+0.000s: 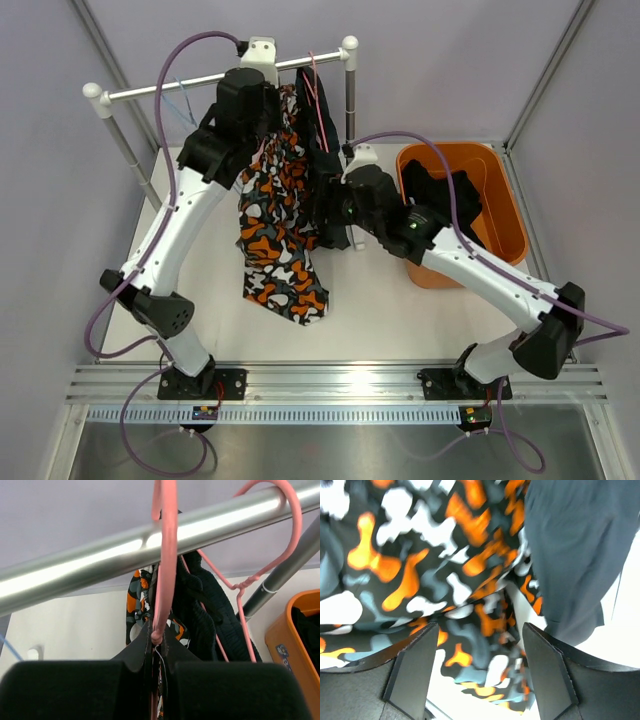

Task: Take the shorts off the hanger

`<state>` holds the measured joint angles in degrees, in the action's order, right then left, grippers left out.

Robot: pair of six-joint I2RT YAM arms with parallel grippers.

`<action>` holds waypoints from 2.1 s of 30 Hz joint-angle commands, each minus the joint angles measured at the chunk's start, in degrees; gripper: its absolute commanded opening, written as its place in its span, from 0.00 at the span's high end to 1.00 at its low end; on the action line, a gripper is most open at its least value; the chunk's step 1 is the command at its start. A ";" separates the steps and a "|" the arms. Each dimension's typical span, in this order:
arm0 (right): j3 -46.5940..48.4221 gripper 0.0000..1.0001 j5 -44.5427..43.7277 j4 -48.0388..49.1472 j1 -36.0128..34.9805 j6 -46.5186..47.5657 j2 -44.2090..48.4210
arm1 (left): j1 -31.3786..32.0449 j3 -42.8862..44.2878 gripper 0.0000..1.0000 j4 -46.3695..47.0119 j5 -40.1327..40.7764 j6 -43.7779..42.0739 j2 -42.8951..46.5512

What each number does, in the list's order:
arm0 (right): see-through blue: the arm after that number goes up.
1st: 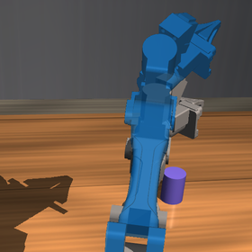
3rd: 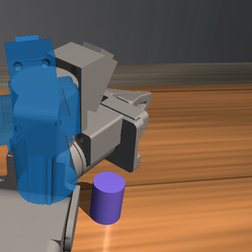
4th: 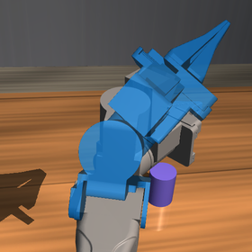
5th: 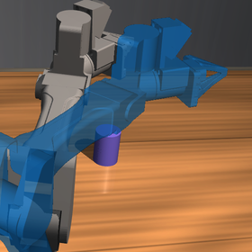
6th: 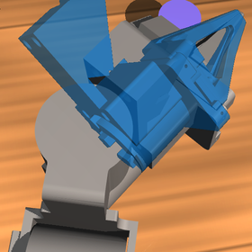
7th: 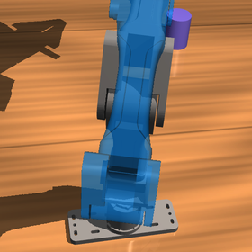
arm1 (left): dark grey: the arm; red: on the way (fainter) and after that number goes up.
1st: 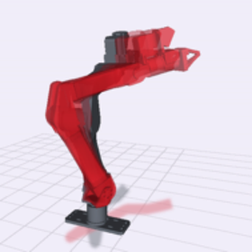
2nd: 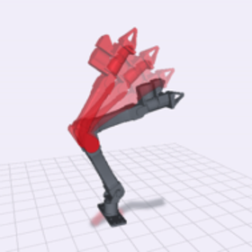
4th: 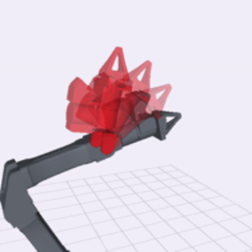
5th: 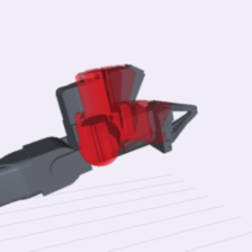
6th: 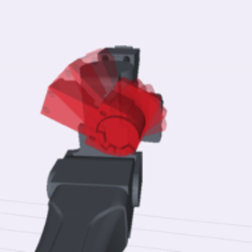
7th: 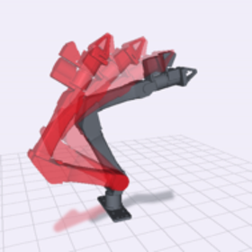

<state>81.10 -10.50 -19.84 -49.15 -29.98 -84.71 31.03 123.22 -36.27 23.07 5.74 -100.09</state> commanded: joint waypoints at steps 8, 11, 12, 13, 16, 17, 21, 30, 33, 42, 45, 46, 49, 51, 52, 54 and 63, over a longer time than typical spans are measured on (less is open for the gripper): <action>1.34 0.21 -4.79 -3.28 -0.69 1.76 9.64 | -0.18 -6.14 1.00 -5.64 -6.64 1.99 14.91; 1.43 0.20 -4.88 -4.07 -0.69 1.85 10.70 | -0.09 -12.28 1.00 -5.57 -6.99 2.87 18.87; 1.52 0.20 -4.97 -4.42 -0.69 1.76 10.96 | -0.09 -15.61 1.00 -5.65 -6.99 3.22 21.67; 1.69 0.20 -4.88 -4.60 -0.69 1.85 11.40 | -0.09 -17.21 1.00 -5.65 -7.42 3.40 22.91; 2.48 0.20 -3.39 -5.48 -0.69 1.94 11.76 | 0.00 -23.26 1.00 -5.74 -10.22 3.84 28.27; 2.83 0.20 -2.25 -6.09 -0.69 2.03 11.67 | 0.17 -24.24 1.00 -6.70 -11.02 4.02 29.33; 6.08 0.19 -3.38 -9.34 -3.57 3.25 9.48 | 3.59 -29.87 1.00 -7.24 -13.75 3.58 34.60; 14.52 0.20 -8.13 -12.69 -9.91 2.21 0.60 | 9.14 -39.35 1.00 -8.47 -13.40 5.60 44.54; 17.15 0.21 -9.44 -14.09 -11.14 1.42 -2.47 | 9.32 -41.82 1.00 -7.85 -14.19 5.86 46.74; 21.55 0.25 -11.38 -15.23 -11.59 -0.52 -9.51 | 9.67 -43.85 1.00 -8.20 -16.04 6.48 49.64; 22.43 0.27 -12.43 -16.11 -11.59 -0.70 -11.27 | 9.67 -44.20 1.00 -8.20 -16.30 6.66 50.43; 22.43 0.29 -12.70 -16.29 -11.59 -0.87 -11.71 | 9.67 -44.20 1.00 -8.29 -16.39 6.74 50.78; 21.82 0.35 -13.32 -15.94 -11.50 -1.22 -11.97 | 9.67 -43.94 1.00 -8.46 -16.30 6.83 51.31; 21.56 0.37 -13.84 -16.02 -11.59 -1.31 -11.89 | 9.67 -43.59 1.00 -8.81 -16.65 6.74 51.67; 21.47 0.39 -14.02 -16.02 -11.50 -1.31 -11.89 | 9.67 -43.42 1.00 -9.16 -16.83 6.74 51.67; 21.38 0.46 -15.33 -16.37 -11.50 -1.23 -11.80 | 9.67 -43.06 1.00 -9.34 -17.09 6.74 52.02; 21.12 0.99 -21.76 -18.75 -9.83 -0.17 -9.69 | 9.67 -42.80 1.00 -12.33 -16.74 6.30 54.47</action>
<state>100.92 -27.18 -37.52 -60.23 -30.44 -96.64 40.42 79.00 -49.19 7.40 12.08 -48.01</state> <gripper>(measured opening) 0.072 0.050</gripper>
